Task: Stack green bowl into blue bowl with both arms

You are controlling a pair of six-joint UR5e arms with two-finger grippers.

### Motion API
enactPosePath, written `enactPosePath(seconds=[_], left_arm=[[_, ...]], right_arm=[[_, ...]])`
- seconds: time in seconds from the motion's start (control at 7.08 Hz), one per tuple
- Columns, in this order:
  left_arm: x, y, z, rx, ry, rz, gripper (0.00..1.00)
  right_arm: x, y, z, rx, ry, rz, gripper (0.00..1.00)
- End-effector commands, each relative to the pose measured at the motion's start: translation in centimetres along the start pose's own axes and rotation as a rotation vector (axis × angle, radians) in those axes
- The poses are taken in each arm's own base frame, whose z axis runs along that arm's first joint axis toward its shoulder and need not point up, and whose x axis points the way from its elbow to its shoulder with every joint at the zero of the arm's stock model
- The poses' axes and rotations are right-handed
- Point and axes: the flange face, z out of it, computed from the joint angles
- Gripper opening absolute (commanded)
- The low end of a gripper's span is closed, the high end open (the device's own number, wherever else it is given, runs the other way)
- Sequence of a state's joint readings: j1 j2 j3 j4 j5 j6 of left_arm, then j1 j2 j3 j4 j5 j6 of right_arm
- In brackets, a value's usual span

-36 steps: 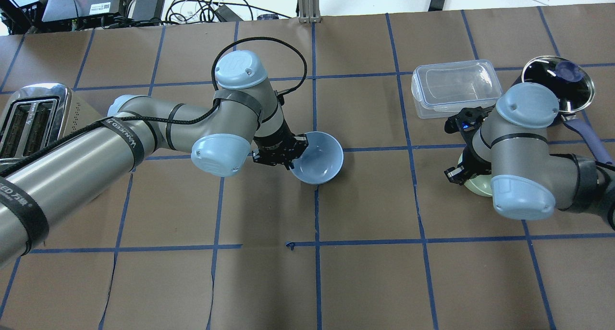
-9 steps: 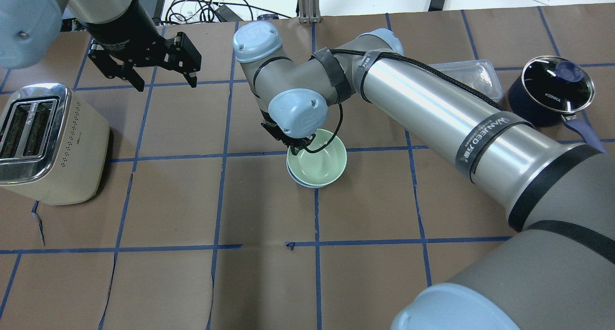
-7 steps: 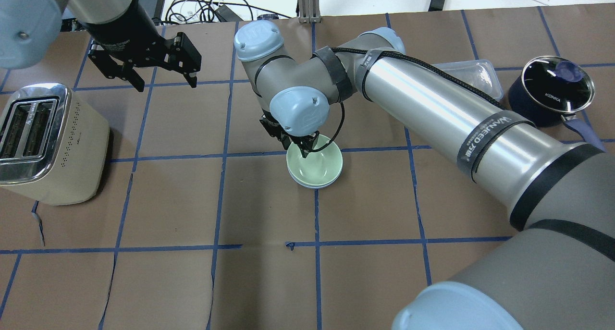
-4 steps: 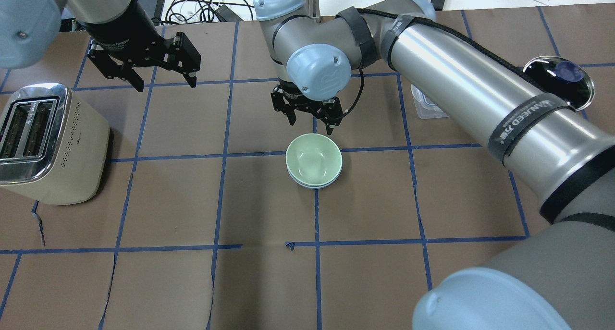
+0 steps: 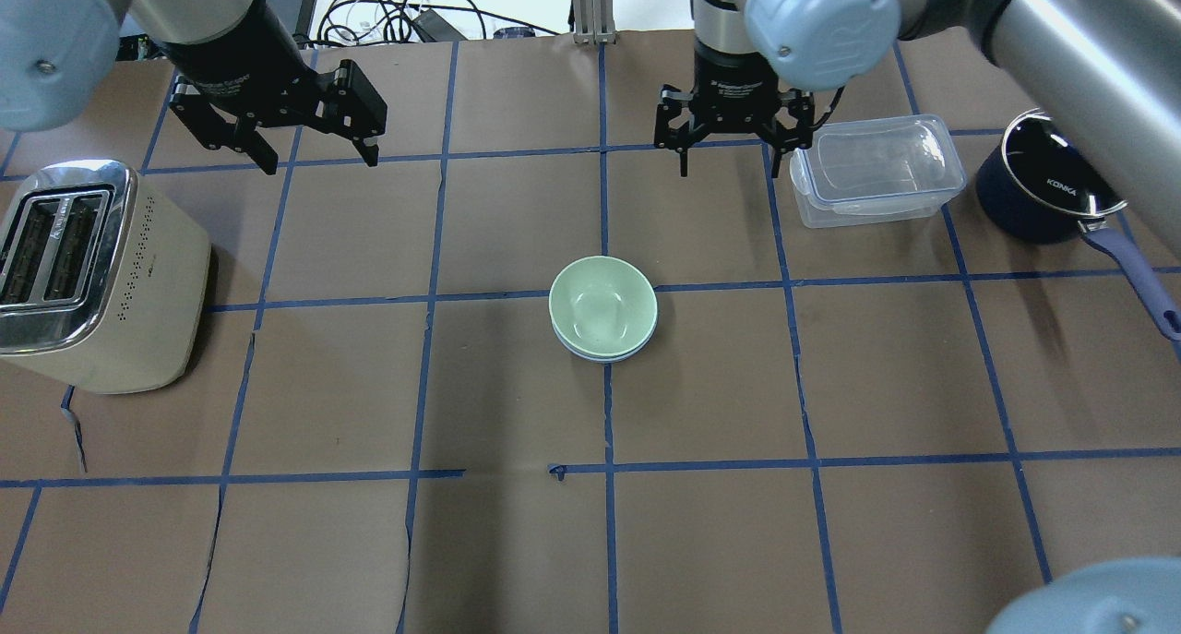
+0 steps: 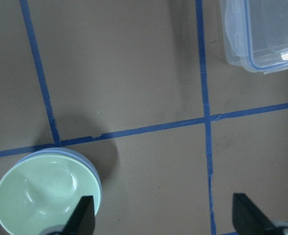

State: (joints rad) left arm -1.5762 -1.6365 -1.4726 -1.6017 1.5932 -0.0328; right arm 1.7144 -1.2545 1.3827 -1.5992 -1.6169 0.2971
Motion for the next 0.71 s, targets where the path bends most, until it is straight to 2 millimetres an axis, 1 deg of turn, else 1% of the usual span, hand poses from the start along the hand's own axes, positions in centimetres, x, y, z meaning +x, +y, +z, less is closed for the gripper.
enactPosePath(seconds=[0.0, 0.14, 0.28, 0.42, 0.57], left_arm=[[0.0, 0.0, 0.0, 0.003, -0.001, 0.000, 1.00], [0.1, 0.0, 0.1, 0.000, 0.001, 0.001, 1.00], [0.1, 0.0, 0.1, 0.002, -0.001, 0.001, 1.00], [0.1, 0.0, 0.1, 0.001, 0.001, 0.001, 1.00], [0.2, 0.0, 0.1, 0.002, 0.001, 0.003, 1.00]], right_arm=[[10.2, 2.8, -2.3, 0.023, -0.015, 0.108, 1.00], [9.9, 3.8, -3.2, 0.034, -0.069, 0.108, 1.00], [8.8, 5.0, -4.3, 0.038, -0.198, 0.095, 1.00], [9.5, 5.9, -4.4, 0.060, -0.134, 0.020, 1.00], [10.6, 6.8, -4.3, 0.070, -0.052, -0.041, 1.00]])
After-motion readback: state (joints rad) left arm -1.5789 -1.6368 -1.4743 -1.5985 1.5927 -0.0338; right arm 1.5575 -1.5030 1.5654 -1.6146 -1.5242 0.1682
